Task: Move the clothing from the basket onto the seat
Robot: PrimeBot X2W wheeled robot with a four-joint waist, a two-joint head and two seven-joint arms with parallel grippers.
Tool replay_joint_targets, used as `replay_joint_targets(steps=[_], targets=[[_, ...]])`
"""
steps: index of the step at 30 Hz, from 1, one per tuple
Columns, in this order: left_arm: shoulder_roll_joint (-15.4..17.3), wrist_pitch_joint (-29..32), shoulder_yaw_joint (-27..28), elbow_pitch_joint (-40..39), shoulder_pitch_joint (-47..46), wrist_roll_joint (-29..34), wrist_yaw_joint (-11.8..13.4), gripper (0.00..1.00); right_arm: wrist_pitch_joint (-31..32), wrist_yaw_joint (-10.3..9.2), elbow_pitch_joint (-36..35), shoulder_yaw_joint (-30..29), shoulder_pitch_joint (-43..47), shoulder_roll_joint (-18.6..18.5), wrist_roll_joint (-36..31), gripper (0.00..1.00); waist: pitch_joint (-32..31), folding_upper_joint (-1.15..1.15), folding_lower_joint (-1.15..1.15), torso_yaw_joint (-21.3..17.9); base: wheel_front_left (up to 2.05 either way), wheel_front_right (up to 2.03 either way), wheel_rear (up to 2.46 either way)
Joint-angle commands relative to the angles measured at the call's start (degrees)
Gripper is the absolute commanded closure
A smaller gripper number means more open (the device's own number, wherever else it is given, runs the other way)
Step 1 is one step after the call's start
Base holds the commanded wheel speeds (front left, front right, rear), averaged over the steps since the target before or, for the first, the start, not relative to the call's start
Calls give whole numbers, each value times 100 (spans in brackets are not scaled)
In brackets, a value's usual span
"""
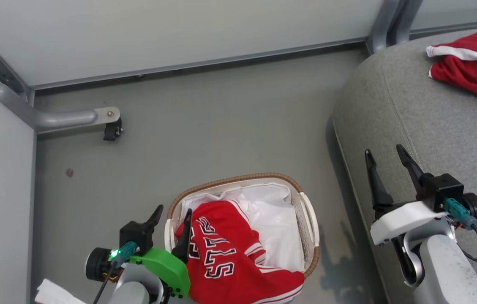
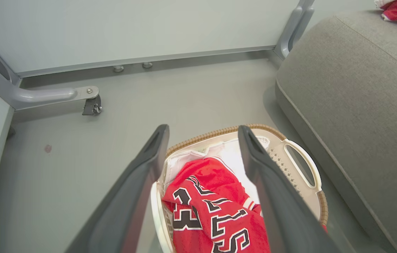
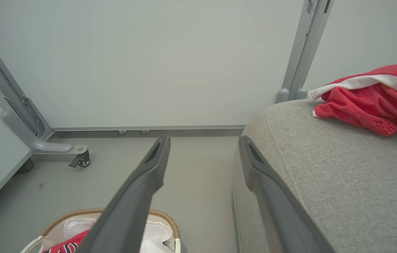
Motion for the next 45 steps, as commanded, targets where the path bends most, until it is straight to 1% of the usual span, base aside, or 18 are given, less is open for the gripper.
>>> replay_joint_targets(steps=[1, 8, 14, 23, 33, 45], targets=[[82, -5, -138, 157, -235, -6, -14, 0, -27, -8, -36, -19, -108, -19, -30, 0, 497, 0, 0, -183, 0, 0, 0], [69, -5, -1057, 1005, -1132, -178, -14, 0, -27, -7, -224, -49, -458, -18, -92, 0, 1268, 0, 0, -427, 0, 0, 0], [32, 42, -1794, 1662, -1933, -304, -14, 0, -26, -8, -433, 69, -816, -16, -21, 0, 1991, 0, 0, -702, 0, 0, 0], [-20, 562, -2762, 2361, -2820, -630, -14, 0, -26, -7, -716, 263, -1204, -15, 104, 0, 2911, 0, 0, -1000, 0, 0, 0], [-47, 1092, -3536, 2790, -3343, -954, -14, 0, -26, -7, -930, 476, -1416, -14, 257, 0, 3526, 0, 0, -1276, 0, 0, 0], [-48, 1750, -4219, 3184, -3689, -1088, -14, 0, -26, -7, -1066, 733, -1584, -17, 493, 0, 3909, 0, 0, -1557, 0, 0, 0]])
